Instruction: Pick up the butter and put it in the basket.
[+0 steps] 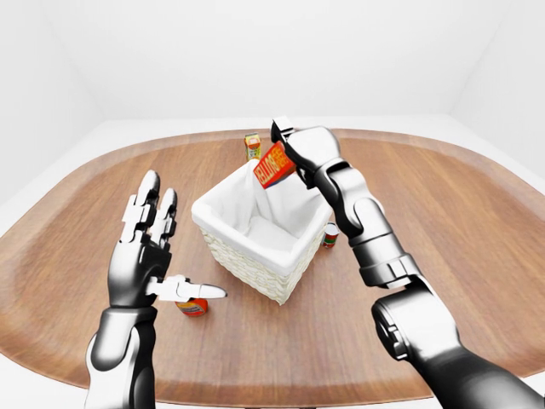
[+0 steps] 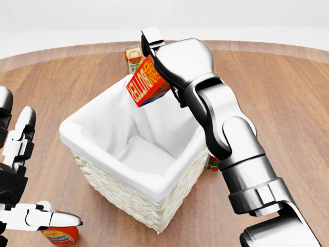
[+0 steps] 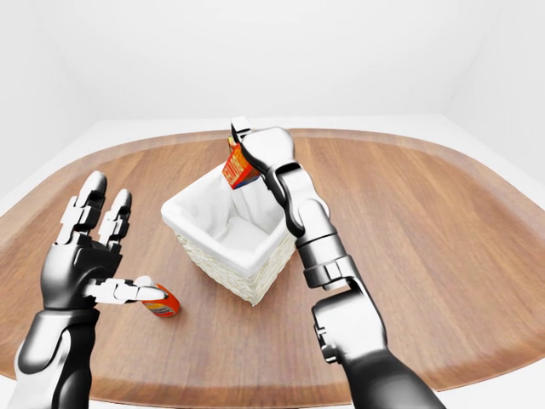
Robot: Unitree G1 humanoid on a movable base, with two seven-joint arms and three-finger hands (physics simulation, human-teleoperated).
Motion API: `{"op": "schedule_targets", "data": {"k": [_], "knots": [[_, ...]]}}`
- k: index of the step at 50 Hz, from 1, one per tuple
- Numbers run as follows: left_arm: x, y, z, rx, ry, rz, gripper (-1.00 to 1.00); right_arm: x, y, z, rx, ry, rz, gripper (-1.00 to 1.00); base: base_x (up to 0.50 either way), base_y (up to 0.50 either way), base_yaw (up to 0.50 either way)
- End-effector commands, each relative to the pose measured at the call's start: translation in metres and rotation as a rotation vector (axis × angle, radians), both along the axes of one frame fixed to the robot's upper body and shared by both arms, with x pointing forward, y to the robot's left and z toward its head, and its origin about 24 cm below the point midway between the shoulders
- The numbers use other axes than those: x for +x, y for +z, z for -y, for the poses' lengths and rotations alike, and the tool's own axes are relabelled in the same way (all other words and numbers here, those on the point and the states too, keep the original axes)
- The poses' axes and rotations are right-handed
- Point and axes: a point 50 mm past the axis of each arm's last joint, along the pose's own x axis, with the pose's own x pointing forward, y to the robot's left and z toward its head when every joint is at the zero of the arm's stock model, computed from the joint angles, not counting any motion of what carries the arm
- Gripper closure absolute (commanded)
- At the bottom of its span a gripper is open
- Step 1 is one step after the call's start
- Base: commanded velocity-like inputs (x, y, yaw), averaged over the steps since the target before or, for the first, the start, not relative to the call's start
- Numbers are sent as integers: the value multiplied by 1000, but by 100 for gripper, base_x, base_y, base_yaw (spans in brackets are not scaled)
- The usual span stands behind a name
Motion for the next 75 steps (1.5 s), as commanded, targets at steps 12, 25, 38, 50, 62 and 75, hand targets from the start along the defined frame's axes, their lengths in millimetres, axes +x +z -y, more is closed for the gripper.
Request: {"op": "schedule_targets", "data": {"k": [12, 25, 38, 50, 62, 75], "knots": [[0, -1, 3, -1, -15, -6, -100, 25, -15, -15, -67, -24, 28, 100, 0, 0, 0], [0, -2, 2, -2, -15, -9, -100, 24, -27, -25, -94, -3, 7, 100, 0, 0, 0], [2, -3, 1, -6, -12, -15, -100, 24, -47, -29, -126, 0, -33, 100, 0, 0, 0], [2, -8, -2, -10, -8, -33, -100, 23, -61, -33, -168, 8, -70, 100, 0, 0, 0], [1, -9, -5, -17, -3, -36, -100, 21, -67, -40, -190, 21, -111, 100, 0, 0, 0], [2, -14, -10, -24, 4, -59, -100, 20, -74, -40, -210, 15, -172, 100, 0, 0, 0]]}}
